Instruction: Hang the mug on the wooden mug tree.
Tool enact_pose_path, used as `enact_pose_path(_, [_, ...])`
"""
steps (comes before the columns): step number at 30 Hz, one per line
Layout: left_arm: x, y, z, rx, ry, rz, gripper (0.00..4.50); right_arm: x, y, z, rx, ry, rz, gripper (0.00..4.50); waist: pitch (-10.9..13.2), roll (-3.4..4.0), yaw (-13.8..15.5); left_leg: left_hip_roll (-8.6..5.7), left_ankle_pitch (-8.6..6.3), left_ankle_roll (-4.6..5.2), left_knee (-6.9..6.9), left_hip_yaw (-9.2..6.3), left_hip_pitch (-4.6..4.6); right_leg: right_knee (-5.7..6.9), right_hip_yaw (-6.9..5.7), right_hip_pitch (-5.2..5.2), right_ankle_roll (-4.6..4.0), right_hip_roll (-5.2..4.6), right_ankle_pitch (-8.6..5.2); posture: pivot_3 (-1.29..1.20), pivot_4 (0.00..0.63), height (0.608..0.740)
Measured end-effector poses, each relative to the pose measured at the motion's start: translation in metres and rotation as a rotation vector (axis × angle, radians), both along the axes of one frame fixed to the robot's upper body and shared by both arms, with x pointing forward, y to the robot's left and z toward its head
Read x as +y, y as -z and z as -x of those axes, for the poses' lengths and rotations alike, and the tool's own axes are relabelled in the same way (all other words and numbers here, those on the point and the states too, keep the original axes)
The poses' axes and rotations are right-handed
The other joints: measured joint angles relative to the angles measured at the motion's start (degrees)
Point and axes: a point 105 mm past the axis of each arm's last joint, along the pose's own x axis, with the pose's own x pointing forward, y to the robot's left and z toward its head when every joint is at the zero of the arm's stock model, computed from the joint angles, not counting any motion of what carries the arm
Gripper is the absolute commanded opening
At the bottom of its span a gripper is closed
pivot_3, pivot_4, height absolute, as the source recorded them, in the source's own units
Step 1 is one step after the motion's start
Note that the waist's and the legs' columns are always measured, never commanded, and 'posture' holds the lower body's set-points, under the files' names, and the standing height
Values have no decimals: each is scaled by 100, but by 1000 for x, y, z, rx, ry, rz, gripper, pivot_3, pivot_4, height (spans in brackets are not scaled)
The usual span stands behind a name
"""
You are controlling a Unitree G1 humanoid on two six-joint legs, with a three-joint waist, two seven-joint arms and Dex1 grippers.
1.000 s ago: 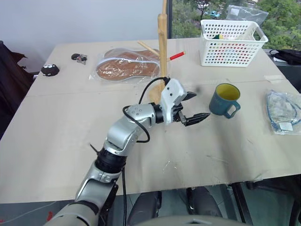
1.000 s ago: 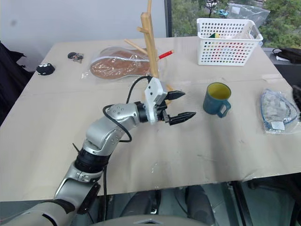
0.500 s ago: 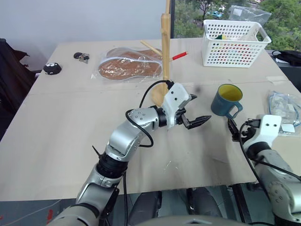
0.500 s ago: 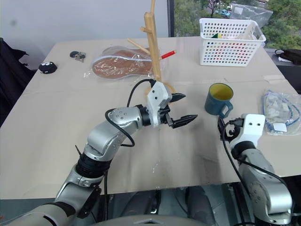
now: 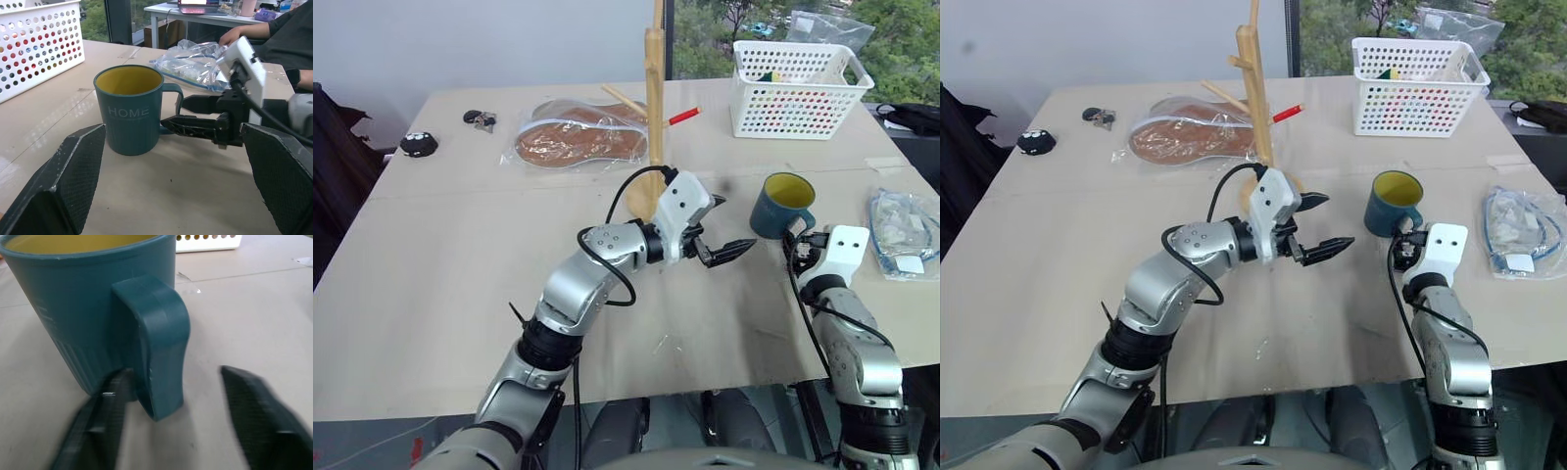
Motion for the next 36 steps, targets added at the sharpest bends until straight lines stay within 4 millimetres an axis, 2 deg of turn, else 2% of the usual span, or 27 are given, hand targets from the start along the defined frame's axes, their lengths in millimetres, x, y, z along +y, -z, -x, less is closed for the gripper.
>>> enact_pose_path(3, [0,-1,-1,-1,-8,3,4500,-2,0,-3,-13,4,5,18,0,0,-3,0,0,0,0,1,0,0,1,0,0,0,0,0,150,740])
enact_pose_path(12, [4,-2,-3,-5,-28,4,4500,-1,2,-7,-19,-28,14,18,-1,2,-6,0,0,0,0,0,0,0,1,-1,0,0,0,0,150,740])
enact_pose_path(16, [14,3,1,4,-52,21,4500,3,-6,-13,-35,-119,72,18,0,5,-33,0,0,0,0,6,1,0,6,-2,0,0,0,0,150,740])
enact_pose_path(18, [22,10,5,5,-74,27,4500,4,-19,-19,-65,-188,109,18,1,6,-42,1,0,0,-2,6,2,0,7,-3,0,0,0,0,150,740])
enact_pose_path(20, [33,13,4,3,-135,76,4500,11,-41,-28,-119,-307,142,18,1,6,-35,2,0,0,0,5,3,0,5,-1,-1,0,1,0,150,740])
enact_pose_path(23, [54,2,8,-56,-232,189,4500,20,-73,-41,-183,-499,239,18,3,9,-32,2,-1,2,0,13,3,-1,8,-1,-1,-3,1,0,150,740])
enact_pose_path(25, [72,-8,12,-126,-303,257,4500,28,-102,-53,-242,-640,321,18,3,9,-29,3,-1,1,-2,11,4,-4,4,1,-2,-3,2,0,150,740])
enact_pose_path(28, [87,-22,17,-216,-379,339,4500,41,-134,-64,-313,-806,418,18,3,7,-8,4,-1,1,-2,6,1,-9,-2,2,-2,-2,2,0,150,740])
enact_pose_path(31, [97,-35,18,-307,-478,401,4500,57,-155,-78,-335,-962,467,18,6,4,-6,1,-1,2,0,8,-3,-16,0,3,-3,-5,3,0,150,740])
enact_pose_path(34, [101,-47,20,-383,-556,449,4500,63,-179,-88,-350,-1067,554,18,6,3,9,1,-1,1,-4,2,-8,-23,-5,-1,-3,-8,3,0,150,740])
enact_pose_path(36, [101,-49,21,-391,-565,459,4500,63,-182,-89,-355,-1084,571,18,6,3,14,2,-2,0,-7,-2,-11,-29,-8,-2,-3,-9,3,0,150,740])
